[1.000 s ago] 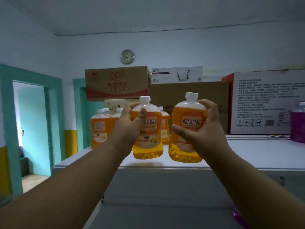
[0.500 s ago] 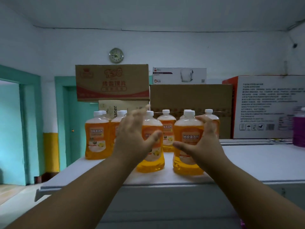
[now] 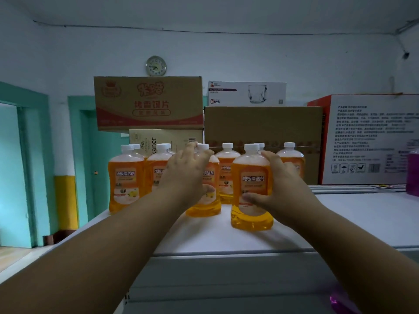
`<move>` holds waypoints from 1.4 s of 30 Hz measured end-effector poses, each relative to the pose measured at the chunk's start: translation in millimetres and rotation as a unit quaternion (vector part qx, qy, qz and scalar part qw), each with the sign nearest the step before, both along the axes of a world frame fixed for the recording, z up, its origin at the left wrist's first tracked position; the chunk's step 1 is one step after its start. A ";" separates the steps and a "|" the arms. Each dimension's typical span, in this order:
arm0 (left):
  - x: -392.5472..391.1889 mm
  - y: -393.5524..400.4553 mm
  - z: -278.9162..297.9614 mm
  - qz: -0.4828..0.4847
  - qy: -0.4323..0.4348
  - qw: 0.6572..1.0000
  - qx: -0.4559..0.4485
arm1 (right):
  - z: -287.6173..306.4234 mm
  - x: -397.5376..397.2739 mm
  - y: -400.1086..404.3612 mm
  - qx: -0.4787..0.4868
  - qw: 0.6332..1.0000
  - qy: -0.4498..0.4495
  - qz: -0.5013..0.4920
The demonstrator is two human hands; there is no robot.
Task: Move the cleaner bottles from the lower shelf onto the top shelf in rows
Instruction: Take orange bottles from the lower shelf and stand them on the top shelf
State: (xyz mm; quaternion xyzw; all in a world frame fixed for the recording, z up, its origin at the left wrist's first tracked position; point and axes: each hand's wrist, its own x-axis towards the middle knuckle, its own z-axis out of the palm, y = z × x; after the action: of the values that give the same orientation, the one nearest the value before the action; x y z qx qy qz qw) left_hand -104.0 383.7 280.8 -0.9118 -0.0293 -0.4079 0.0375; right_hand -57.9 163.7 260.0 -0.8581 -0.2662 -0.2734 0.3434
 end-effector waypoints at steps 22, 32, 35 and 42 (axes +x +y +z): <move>21.6 15.8 -10.5 0.005 -0.022 1.000 -0.020 | 6.4 31.2 36.0 -0.027 0.999 0.019 -0.001; -10.7 2.3 -17.7 -0.034 -0.095 0.995 0.019 | 18.8 39.0 52.5 -0.077 0.995 0.047 -0.040; -30.2 -9.2 -34.6 -0.079 -0.033 0.996 -0.019 | 18.5 42.4 59.2 -0.072 0.994 0.044 -0.062; -40.7 -15.2 -59.5 -0.084 0.077 0.991 -0.069 | 14.2 38.4 64.8 -0.038 0.996 0.040 -0.074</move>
State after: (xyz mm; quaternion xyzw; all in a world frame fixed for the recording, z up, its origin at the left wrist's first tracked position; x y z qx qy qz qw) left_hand -144.8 368.5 221.3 -0.9400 0.0219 -0.3355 -0.0580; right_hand -19.5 228.5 274.2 -0.8982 -0.1980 -0.2537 0.2995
